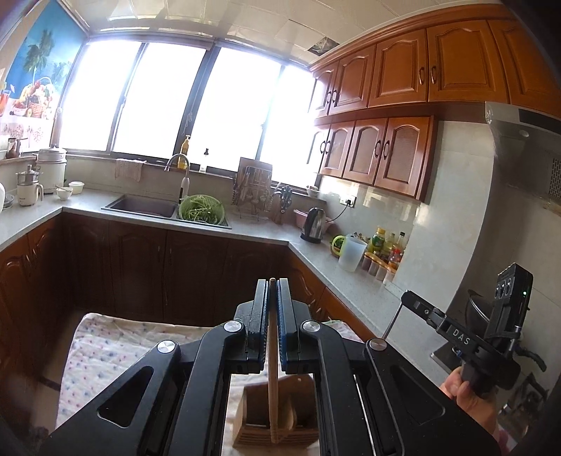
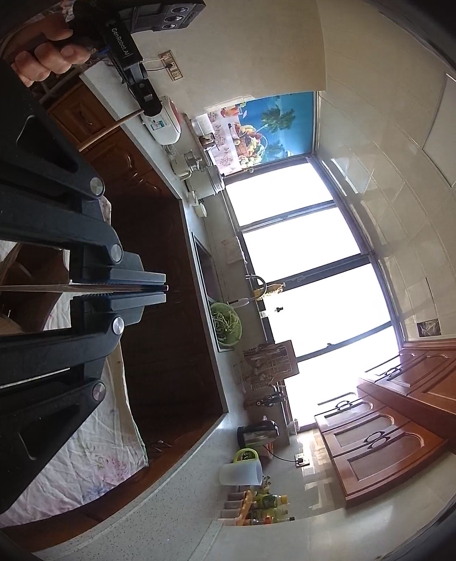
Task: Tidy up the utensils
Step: 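Lower the chopstick into the wooden holder and open the left tool while the right tool releases its utensil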
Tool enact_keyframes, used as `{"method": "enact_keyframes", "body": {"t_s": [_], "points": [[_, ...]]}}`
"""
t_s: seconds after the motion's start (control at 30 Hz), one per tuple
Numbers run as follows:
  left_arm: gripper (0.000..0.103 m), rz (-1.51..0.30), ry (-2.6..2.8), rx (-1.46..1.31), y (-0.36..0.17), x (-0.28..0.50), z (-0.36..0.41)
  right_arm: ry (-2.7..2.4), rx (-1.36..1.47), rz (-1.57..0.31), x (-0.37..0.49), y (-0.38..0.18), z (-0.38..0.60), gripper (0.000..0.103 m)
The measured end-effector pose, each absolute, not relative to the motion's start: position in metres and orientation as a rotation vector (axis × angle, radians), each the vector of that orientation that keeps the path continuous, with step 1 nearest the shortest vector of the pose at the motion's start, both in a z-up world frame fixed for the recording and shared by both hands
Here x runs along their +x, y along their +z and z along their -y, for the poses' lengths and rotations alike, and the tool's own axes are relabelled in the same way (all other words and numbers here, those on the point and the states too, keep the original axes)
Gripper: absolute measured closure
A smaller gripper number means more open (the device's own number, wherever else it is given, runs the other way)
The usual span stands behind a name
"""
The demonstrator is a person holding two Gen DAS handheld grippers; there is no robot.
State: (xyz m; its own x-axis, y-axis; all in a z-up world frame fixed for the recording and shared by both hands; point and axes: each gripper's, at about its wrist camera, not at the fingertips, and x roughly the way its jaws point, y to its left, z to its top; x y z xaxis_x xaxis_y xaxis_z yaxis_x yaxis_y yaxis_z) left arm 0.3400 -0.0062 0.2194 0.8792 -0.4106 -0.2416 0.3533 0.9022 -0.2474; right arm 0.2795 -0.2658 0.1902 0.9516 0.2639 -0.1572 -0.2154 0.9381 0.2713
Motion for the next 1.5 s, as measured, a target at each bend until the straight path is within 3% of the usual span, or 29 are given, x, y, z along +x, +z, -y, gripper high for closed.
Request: {"method": "enact_keyframes", "body": {"t_s": [0.3,0.6,1.3,1.4,1.43,1.47,1.5], "points": [[0.099,-0.356,-0.355,-0.286,0.150,0.399,0.010,0.197,0.240,-0.184,0.313,0.149,0.261,0.100],[0.099,-0.397,-0.315,-0.313,0.097,0.402,0.020,0.164,0.265,-0.142,0.308,0.094,0.258,0.100],[0.097,-0.464,-0.308,-0.270,0.094,0.407,0.027,0.157,0.273,-0.246,0.322,0.080,0.267,0.099],[0.080,-0.476,-0.307,-0.278,0.094,0.404,0.024,0.171,0.280,-0.261,0.322,0.082,0.269,0.090],[0.061,-0.479,-0.299,-0.281,0.094,0.402,0.023,0.175,0.291,-0.262,0.320,0.083,0.270,0.072],[0.051,-0.471,-0.294,-0.289,0.094,0.398,0.020,0.183,0.307,-0.261,0.318,0.085,0.272,0.050],[0.048,-0.464,-0.288,-0.294,0.095,0.394,0.017,0.192,0.325,-0.253,0.315,0.086,0.275,0.039]]}}
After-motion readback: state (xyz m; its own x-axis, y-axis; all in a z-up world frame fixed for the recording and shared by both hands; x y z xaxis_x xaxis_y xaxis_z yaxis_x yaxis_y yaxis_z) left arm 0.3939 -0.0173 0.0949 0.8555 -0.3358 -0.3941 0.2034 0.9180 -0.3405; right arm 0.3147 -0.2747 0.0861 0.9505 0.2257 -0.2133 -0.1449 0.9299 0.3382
